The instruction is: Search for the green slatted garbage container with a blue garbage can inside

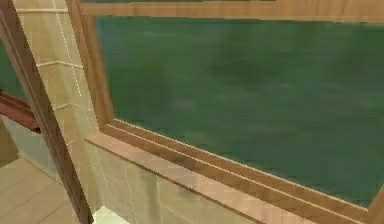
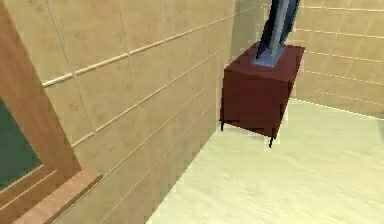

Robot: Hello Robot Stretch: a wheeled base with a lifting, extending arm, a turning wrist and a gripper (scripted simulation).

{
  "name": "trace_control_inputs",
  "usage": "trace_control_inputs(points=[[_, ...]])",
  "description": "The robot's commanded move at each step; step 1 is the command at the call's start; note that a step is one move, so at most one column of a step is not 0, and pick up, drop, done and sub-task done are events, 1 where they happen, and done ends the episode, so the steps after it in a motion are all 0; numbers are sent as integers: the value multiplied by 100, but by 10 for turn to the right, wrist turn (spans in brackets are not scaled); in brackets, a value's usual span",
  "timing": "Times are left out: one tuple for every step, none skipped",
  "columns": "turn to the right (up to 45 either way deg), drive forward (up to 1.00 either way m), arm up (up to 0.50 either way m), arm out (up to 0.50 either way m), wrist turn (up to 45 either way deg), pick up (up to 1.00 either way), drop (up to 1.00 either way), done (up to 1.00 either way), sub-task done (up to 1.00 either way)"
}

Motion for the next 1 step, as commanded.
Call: trace_control_inputs(points=[[-450,0,0,0,0,0,0,0,0]])
